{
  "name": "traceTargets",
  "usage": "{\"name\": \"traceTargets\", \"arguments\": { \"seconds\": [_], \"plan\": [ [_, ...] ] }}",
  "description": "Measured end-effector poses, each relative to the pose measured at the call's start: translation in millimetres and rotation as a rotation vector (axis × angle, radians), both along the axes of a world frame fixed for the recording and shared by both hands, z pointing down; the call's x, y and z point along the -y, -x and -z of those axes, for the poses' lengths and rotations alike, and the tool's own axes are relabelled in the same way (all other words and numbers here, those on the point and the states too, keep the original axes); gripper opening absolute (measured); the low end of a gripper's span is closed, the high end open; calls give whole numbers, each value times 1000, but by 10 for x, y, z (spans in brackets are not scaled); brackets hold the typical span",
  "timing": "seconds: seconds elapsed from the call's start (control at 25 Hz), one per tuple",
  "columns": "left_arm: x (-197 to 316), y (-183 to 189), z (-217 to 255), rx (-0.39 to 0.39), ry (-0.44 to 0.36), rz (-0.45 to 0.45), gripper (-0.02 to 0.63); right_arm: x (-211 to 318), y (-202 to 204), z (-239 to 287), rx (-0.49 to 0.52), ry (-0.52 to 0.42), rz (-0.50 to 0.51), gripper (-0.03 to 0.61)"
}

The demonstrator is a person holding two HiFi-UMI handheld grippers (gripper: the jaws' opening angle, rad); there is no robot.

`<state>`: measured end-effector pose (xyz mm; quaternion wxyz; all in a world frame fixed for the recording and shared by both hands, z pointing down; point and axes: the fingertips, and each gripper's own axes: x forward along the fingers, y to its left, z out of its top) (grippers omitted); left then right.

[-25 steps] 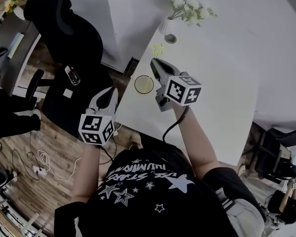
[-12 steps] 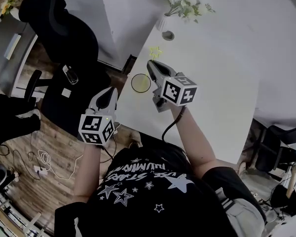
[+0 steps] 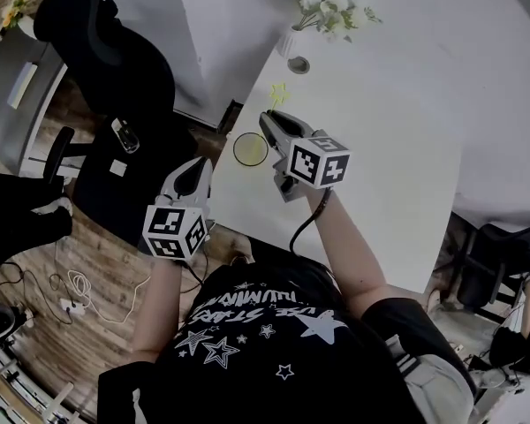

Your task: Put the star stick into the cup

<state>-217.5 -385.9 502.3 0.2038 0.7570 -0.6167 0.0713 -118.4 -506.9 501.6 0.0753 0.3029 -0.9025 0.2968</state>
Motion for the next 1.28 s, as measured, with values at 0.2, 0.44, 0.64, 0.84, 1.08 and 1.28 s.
{"name": "traceTargets", "arguments": {
  "seconds": [0.2, 0.44, 0.64, 0.84, 1.08, 1.28],
  "plan": [
    [-45, -35, 4, -1, -4, -7, 3, -103, -25, -87, -31, 14, 15, 87],
    [-142, -72, 41, 0, -9, -15, 3, -233, -129, -76, -46, 9, 0, 88],
    [-243, -163, 83, -1, -19, -29, 3, -353, -283, -34, -54, -5, -22, 87],
    [-331, -256, 154, 3, -44, -50, 3, -465, -448, 53, -51, -29, -53, 67],
    [-543, -361, 284, 14, -73, -77, 3, -723, -595, 210, -32, -56, -82, 33],
    [-760, -441, 404, 16, -100, -101, 3, -974, -715, 318, -22, -75, -110, 15]
  ]
}}
